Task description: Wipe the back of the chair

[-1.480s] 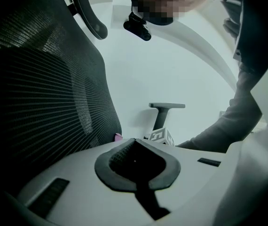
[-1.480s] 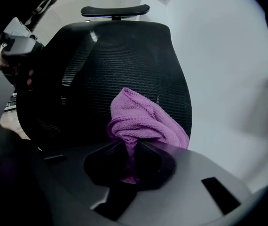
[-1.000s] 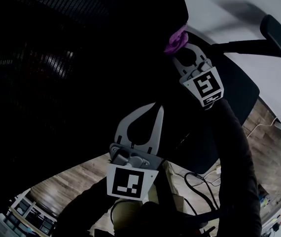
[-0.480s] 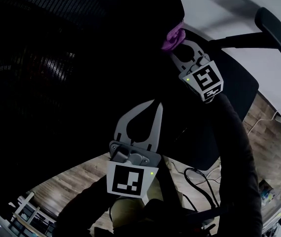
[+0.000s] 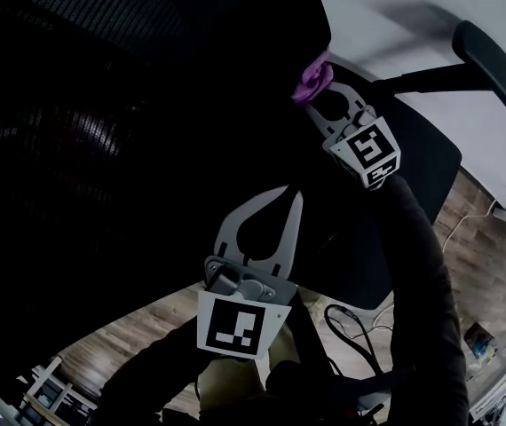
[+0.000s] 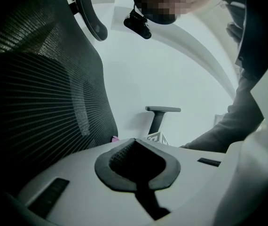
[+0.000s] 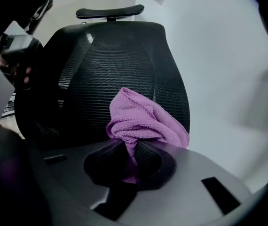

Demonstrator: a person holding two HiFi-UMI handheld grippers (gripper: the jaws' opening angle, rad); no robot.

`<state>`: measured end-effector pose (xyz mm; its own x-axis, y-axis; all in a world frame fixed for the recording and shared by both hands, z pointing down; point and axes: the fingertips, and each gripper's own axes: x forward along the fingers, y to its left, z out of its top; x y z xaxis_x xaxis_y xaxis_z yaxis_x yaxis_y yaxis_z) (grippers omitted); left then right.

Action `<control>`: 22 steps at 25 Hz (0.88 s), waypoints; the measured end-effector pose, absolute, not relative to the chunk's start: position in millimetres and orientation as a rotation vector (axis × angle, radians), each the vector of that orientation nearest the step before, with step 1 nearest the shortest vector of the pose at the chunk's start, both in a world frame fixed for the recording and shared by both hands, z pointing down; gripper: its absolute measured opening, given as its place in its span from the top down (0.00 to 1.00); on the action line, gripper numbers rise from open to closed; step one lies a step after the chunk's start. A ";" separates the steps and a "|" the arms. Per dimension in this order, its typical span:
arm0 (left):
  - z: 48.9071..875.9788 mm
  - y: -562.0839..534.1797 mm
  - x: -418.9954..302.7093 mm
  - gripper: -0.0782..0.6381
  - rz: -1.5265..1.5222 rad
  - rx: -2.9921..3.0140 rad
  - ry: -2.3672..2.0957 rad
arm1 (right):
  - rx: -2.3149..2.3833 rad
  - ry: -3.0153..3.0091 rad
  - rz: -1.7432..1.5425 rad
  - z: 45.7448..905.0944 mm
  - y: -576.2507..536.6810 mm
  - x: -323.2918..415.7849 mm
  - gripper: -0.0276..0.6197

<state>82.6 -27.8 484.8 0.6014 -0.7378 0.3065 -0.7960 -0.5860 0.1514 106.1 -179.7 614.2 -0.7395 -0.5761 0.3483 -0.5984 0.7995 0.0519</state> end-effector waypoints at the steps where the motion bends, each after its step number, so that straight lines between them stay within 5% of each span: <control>1: 488.4 -27.4 83.1 0.88 0.311 2.553 -1.266 | 0.887 -2.643 0.087 615.8 -179.7 106.8 0.89; 22: 493.8 -46.1 104.3 0.88 0.316 2.464 -1.434 | 0.808 -2.658 0.076 624.4 -201.0 138.6 0.89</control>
